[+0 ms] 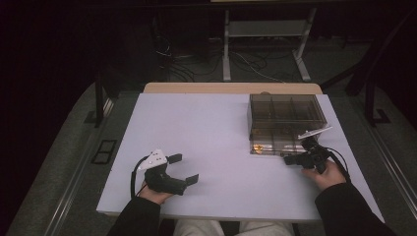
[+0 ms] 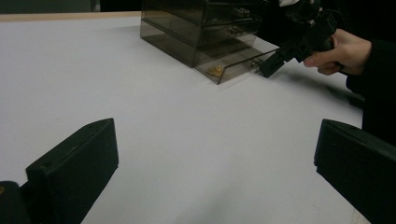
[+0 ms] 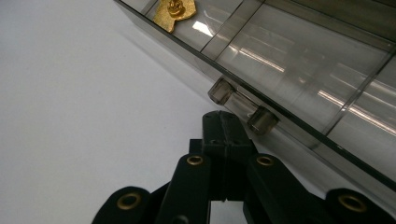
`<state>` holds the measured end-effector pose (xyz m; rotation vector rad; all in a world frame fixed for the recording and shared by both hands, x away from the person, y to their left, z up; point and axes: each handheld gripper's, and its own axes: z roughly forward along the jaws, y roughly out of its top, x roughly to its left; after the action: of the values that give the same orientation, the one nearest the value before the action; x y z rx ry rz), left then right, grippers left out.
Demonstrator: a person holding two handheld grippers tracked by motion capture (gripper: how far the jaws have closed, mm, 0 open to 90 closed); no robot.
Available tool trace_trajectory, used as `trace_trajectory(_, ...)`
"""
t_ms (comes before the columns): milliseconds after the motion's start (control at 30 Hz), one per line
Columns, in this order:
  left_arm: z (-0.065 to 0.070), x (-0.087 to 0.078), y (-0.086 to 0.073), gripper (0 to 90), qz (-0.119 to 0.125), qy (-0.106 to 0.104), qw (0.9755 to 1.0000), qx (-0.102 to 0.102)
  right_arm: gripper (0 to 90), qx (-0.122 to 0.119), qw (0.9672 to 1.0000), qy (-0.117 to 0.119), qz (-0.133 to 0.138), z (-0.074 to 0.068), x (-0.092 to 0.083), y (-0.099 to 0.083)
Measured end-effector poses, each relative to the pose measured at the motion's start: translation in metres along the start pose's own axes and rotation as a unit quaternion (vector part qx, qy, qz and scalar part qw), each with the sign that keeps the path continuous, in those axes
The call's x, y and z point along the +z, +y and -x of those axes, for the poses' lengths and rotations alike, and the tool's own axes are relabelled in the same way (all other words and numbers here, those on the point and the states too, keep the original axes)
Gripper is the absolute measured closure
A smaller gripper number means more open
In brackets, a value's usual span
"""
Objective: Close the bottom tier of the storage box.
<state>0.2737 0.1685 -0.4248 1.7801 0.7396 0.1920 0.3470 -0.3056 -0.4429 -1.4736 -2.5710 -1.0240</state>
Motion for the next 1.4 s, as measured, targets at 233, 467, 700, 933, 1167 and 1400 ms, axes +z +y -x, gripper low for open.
trace_trajectory(233, 0.0, 0.0, 0.0, 0.0, 0.0, 0.0, 1.0, 0.0, 89.2, 0.007, 1.0, -0.001, 0.006, 0.004, -0.001, 0.001)
trace_trajectory(467, 0.0, 0.0, 0.0, 0.0, 0.0, 0.0, 1.0, 0.001, 89.2, 0.016, 0.9998, 0.005, 0.012, 0.007, -0.001, 0.002)
trace_trajectory(700, 0.0, 0.0, 0.0, 0.0, -0.001, 0.0, 1.0, 0.0, 89.2, 0.024, 0.9996, 0.006, 0.015, 0.01, -0.001, 0.005)
trace_trajectory(933, 0.0, 0.0, 0.0, 0.0, 0.0, 0.0, 1.0, 0.0, 89.2, 0.027, 0.9993, 0.006, 0.024, 0.011, 0.0, 0.015)
trace_trajectory(1167, 0.0, 0.0, 0.0, 0.0, 0.001, 0.0, 1.0, -0.001, 89.2, 0.029, 0.9994, -0.001, 0.018, 0.013, 0.004, 0.02)
trace_trajectory(1400, 0.0, 0.0, 0.0, 0.0, 0.001, -0.001, 1.0, -0.001, 89.2, 0.034, 0.999, 0.0, 0.028, 0.015, 0.006, 0.023)
